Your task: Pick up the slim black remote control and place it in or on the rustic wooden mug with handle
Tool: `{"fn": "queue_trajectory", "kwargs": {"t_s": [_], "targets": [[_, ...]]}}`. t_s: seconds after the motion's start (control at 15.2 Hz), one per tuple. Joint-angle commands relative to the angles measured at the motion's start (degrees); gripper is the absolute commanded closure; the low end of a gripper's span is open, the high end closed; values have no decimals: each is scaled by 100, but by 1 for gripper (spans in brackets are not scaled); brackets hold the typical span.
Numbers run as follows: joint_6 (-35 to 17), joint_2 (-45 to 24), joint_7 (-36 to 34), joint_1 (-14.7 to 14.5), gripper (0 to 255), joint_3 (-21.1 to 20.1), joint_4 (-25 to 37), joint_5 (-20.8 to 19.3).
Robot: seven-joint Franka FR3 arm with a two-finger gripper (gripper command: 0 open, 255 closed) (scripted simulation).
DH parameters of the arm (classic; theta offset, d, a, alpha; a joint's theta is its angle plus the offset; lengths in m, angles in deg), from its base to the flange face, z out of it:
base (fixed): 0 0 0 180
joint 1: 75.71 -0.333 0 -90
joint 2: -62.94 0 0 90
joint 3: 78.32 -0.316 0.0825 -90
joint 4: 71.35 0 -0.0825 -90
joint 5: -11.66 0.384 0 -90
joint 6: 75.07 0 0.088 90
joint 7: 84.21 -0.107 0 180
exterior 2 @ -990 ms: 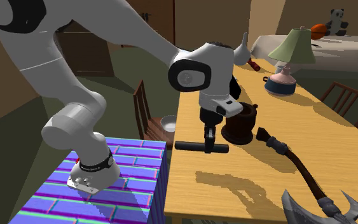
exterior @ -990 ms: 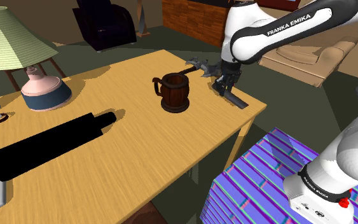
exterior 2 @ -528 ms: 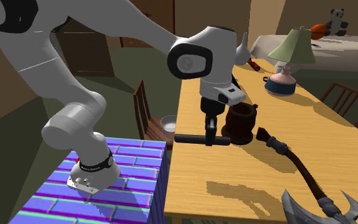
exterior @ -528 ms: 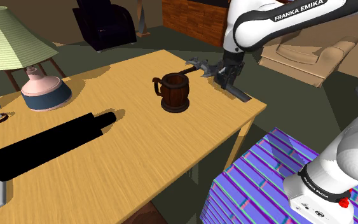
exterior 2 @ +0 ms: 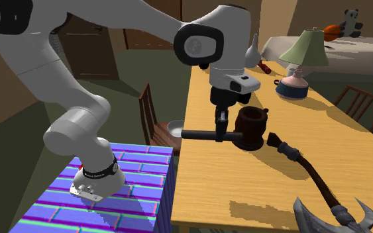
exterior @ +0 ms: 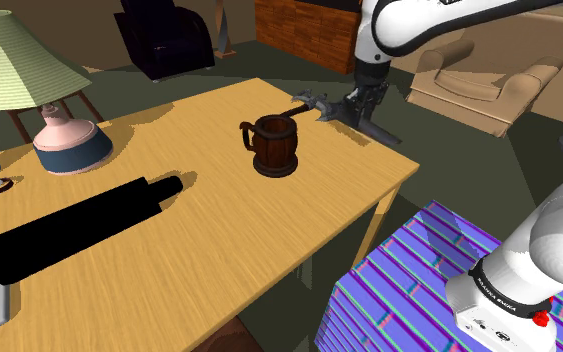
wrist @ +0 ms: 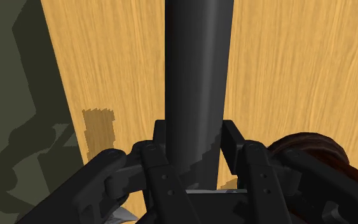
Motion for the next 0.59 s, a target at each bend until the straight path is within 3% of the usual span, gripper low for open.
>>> {"fn": "queue_trajectory", "kwargs": {"t_s": [0.0,0.53], "targets": [[160,43,6,-4,255,-4,114,8],[784,134,55,-7,255,-5,649,28]]}}
